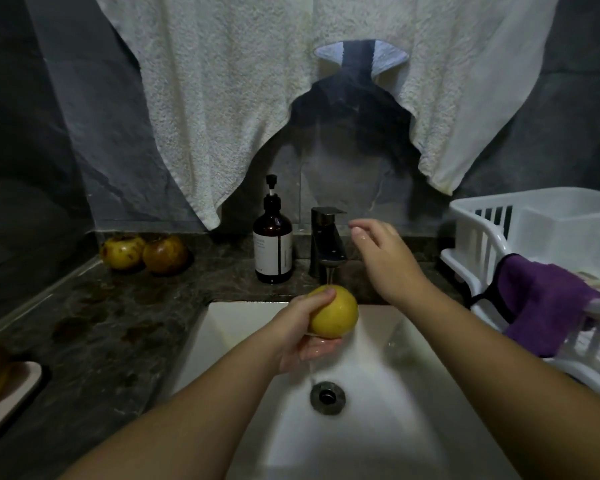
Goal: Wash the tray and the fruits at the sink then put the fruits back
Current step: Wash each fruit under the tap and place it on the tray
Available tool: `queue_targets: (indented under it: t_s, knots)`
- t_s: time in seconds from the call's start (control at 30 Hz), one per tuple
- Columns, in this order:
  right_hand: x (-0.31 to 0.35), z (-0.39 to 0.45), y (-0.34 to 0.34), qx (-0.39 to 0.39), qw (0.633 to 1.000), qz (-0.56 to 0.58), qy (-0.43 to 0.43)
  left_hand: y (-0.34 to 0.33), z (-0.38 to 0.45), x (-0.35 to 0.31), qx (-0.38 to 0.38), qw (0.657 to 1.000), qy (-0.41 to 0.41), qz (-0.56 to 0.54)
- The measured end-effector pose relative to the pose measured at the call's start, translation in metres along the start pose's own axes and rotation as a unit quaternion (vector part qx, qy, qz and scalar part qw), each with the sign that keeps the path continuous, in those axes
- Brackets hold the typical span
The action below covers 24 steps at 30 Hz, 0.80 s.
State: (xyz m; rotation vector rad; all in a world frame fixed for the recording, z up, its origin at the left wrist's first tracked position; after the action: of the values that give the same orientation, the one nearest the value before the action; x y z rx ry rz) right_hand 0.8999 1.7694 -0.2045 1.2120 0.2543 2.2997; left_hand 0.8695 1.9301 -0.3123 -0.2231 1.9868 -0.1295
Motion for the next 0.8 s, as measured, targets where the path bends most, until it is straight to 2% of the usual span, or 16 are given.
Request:
queue_targets:
  t_s: [0.1,0.2,0.37,0.47,0.53,0.6,0.67,0.77,0.8]
  knots:
    - [0.013,0.012,-0.003,0.058,0.994,-0.067,0.059,-0.002,-0.002,-0.001,0.011,1.000,0.014,-0.003]
    - [0.018,0.018,-0.009,0.088,0.985,-0.127,0.071,-0.001,-0.003,-0.001,0.022,0.999,0.026,-0.003]
    - [0.016,0.012,-0.011,0.087,0.980,-0.160,0.083,0.005,-0.002,-0.003,0.020,0.999,0.027,0.010]
    - [0.008,0.006,-0.006,0.093,0.988,-0.112,0.047,0.009,-0.003,-0.005,0.002,0.999,0.021,0.029]
    - [-0.001,-0.004,-0.001,0.060,0.996,-0.062,-0.014,0.012,-0.005,-0.008,-0.020,0.999,0.011,0.035]
    - [-0.014,-0.025,0.003,0.038,0.993,-0.080,-0.072,0.014,-0.008,-0.010,-0.026,0.999,0.009,0.034]
    - [-0.032,-0.052,0.001,0.085,0.980,-0.114,-0.140,0.017,-0.012,-0.014,-0.024,0.999,0.013,0.046]
    - [-0.045,-0.077,-0.005,0.256,0.926,-0.173,-0.216,0.020,-0.020,-0.019,-0.013,0.995,0.013,0.095]
    - [-0.042,-0.077,-0.006,0.285,0.914,-0.192,-0.216,0.022,-0.024,-0.023,-0.011,0.993,0.006,0.113]
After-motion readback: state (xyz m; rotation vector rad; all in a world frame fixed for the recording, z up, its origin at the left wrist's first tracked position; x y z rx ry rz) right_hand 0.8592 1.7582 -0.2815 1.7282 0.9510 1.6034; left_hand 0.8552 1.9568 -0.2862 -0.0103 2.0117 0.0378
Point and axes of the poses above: each hand's wrist, its own z-axis towards the middle knuckle, its own y-axis out of the back of the hand, x = y × z, the point moved 3 cm from there along z, towards the middle knuckle, and after that the axes turned 10 degrees about -x, right-handed, at the moved point
